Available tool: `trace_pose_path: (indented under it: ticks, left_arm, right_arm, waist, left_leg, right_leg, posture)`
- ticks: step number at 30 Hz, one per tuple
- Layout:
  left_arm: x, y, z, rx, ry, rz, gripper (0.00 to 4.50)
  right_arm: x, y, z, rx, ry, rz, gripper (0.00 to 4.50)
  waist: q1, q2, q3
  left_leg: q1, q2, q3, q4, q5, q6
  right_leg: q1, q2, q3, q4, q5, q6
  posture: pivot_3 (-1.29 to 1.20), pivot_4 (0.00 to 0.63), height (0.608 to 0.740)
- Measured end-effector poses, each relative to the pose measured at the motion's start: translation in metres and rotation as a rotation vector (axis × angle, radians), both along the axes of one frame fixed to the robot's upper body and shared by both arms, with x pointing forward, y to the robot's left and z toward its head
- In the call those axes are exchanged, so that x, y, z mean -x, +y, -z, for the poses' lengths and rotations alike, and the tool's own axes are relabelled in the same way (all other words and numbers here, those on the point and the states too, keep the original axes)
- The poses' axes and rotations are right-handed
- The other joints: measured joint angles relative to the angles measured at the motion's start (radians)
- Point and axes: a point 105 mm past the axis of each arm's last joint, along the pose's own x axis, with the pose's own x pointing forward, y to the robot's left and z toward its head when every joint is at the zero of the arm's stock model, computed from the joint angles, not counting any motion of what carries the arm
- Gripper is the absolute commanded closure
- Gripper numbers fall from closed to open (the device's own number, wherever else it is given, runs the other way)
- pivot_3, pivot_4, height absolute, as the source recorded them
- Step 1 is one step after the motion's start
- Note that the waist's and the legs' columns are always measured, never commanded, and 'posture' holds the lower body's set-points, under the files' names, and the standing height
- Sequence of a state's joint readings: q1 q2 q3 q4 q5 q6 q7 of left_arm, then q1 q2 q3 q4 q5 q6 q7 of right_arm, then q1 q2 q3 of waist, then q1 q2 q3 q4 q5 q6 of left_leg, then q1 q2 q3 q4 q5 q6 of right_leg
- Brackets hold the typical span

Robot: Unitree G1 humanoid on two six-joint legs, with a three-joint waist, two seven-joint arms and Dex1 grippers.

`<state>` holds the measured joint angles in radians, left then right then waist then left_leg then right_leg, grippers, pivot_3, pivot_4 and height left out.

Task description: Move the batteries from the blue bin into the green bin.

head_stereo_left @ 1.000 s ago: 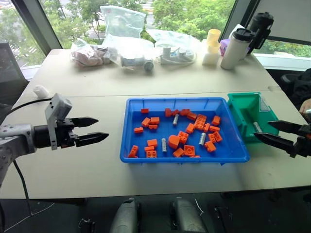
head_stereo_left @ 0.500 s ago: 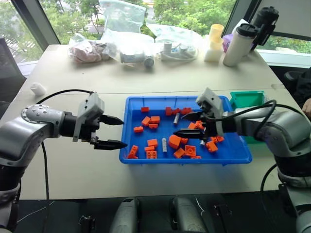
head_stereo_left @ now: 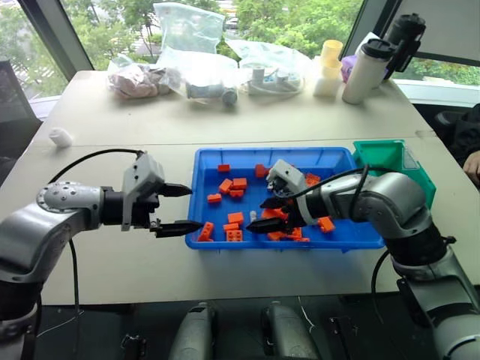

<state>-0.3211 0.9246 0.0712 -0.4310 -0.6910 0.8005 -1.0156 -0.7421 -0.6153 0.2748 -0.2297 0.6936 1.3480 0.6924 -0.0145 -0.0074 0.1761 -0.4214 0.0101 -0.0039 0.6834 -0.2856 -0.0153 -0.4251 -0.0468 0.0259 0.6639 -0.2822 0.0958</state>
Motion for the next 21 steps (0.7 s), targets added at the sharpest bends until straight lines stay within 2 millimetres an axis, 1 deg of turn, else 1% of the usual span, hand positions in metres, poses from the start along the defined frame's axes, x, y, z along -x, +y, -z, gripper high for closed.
trace_pose_path:
  ticks: [6,12,15,16,18,20,21]
  left_arm:
    - [-0.003,-0.004,-0.001,0.028,-0.008,-0.015,0.0]
    - [-0.004,-0.005,-0.002,0.035,-0.013,-0.023,0.0]
    - [-0.007,-0.007,-0.005,0.051,-0.029,-0.027,0.0]
    - [-0.008,-0.009,-0.006,0.063,-0.034,-0.027,0.0]
    - [-0.009,-0.011,-0.006,0.072,-0.035,-0.028,0.0]
    - [-0.009,-0.011,-0.006,0.075,-0.035,-0.033,0.0]
    - [-0.01,-0.012,-0.005,0.076,-0.036,-0.036,0.0]
  right_arm:
    - [-0.003,0.008,0.004,0.028,0.008,-0.023,0.03]
    - [0.001,0.009,0.02,0.109,0.03,-0.054,0.03]
    - [-0.002,0.013,0.021,0.147,-0.006,-0.068,0.03]
    - [-0.003,0.017,0.022,0.168,-0.028,-0.08,0.26]
    - [-0.005,0.021,0.025,0.201,-0.067,-0.098,0.92]
    - [-0.007,0.022,0.027,0.228,-0.105,-0.104,1.89]
    - [-0.009,0.022,0.028,0.242,-0.122,-0.103,2.49]
  waist:
    - [-0.001,0.0,0.0]
    - [0.0,0.0,0.0]
    - [-0.001,0.0,0.0]
    - [-0.001,0.0,0.0]
    - [-0.003,0.0,0.0]
    - [-0.003,0.0,-0.001]
    - [-0.003,-0.001,-0.001]
  left_leg:
    - [0.0,0.0,0.0,0.0,0.0,0.0]
    - [0.0,0.0,0.0,0.0,0.0,0.0]
    - [0.0,0.0,0.0,0.0,0.0,0.0]
    - [0.0,0.0,0.0,0.0,0.0,0.0]
    - [0.001,0.0,0.0,0.0,0.0,0.0]
    - [0.001,0.0,0.0,0.0,0.0,0.0]
    - [0.001,0.0,0.0,0.0,0.0,0.0]
  right_leg:
    - [0.0,0.0,0.0,0.0,0.0,0.0]
    - [0.0,0.0,0.0,0.0,0.0,0.0]
    - [0.0,0.0,0.0,0.001,0.0,0.0]
    - [0.0,0.0,0.0,0.001,0.0,0.0]
    - [0.0,0.0,0.0,0.001,0.0,0.0]
    - [0.0,0.0,0.0,0.001,0.0,0.0]
    - [0.0,0.0,0.0,0.001,0.0,0.0]
  posture:
    - [0.0,0.15,0.74]
    - [0.0,0.15,0.74]
    - [0.0,0.15,0.74]
    - [0.0,0.15,0.74]
    - [0.0,0.15,0.74]
    - [0.0,0.15,0.74]
    - [0.0,0.15,0.74]
